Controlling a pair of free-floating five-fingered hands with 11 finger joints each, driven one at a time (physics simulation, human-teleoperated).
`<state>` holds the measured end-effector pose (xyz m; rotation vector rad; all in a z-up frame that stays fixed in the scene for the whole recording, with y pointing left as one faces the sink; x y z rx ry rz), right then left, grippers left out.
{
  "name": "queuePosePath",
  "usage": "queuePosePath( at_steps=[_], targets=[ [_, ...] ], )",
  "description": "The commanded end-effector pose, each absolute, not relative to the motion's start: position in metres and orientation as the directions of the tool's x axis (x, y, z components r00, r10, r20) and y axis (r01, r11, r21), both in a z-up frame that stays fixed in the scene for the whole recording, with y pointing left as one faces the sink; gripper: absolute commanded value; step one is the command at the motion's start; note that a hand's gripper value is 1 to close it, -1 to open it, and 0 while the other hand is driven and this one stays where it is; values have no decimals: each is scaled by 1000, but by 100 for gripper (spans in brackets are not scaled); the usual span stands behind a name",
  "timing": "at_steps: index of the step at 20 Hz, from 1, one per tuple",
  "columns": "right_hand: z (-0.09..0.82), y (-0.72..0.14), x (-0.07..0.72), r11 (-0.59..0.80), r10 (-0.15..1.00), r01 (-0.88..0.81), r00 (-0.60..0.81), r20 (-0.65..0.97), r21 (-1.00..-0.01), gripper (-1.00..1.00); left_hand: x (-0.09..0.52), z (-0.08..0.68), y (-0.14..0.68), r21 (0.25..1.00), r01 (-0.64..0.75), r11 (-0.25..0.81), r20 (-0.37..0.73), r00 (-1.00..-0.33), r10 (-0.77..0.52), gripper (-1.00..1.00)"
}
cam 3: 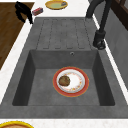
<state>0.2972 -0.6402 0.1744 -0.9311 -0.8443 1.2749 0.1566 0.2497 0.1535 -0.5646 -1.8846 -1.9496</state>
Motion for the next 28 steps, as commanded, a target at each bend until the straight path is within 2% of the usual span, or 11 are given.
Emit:
queuePosePath(
  at_steps=[1,4,7,13,19,28],
  targets=[
    [161,-652,318,38,997,-398,70,11,-916,-100,157,153,250,851,524,-37,524,-851,12,0],
    [142,-661,339,37,997,-401,73,9,-915,-100,157,153,250,851,524,-37,524,-851,12,0],
    [125,-659,319,39,996,-418,85,4,-908,-100,157,153,250,851,524,-37,524,-851,12,0],
    [101,-667,338,60,994,-440,113,11,-896,-100,157,153,250,851,524,-37,524,-851,12,0],
    [108,-671,361,105,993,-621,102,53,-777,-100,157,153,250,851,524,-37,524,-851,12,0],
    [132,-650,305,103,986,-535,166,15,-838,-100,157,153,250,851,524,-37,524,-851,12,0]
  ],
)
